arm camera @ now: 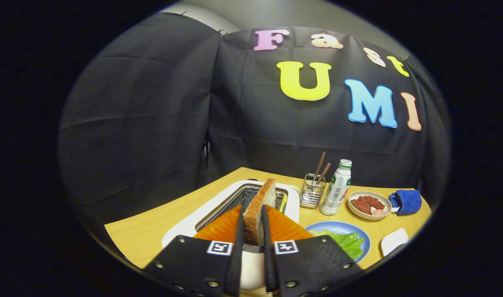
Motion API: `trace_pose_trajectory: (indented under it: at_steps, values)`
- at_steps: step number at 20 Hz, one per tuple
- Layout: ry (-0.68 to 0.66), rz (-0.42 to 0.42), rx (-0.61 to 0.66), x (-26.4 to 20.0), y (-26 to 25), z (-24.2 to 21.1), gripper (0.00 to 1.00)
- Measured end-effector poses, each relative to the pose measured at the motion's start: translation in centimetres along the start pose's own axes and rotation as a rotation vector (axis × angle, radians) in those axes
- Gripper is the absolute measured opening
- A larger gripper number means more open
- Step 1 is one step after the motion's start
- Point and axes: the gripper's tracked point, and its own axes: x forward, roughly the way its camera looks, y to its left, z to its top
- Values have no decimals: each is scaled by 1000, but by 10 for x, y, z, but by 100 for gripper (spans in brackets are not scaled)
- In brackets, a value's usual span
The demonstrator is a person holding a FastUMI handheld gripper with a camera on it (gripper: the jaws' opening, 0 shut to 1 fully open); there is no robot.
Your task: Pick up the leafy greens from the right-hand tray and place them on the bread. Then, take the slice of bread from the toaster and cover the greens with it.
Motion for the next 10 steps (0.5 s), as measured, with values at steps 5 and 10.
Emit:
trace_pose_trajectory:
  at_steps: [5,10]
  values:
    - [-33,48,33,-4,-2,8,8]
    - [-50,50,40,-10,-6,22,8]
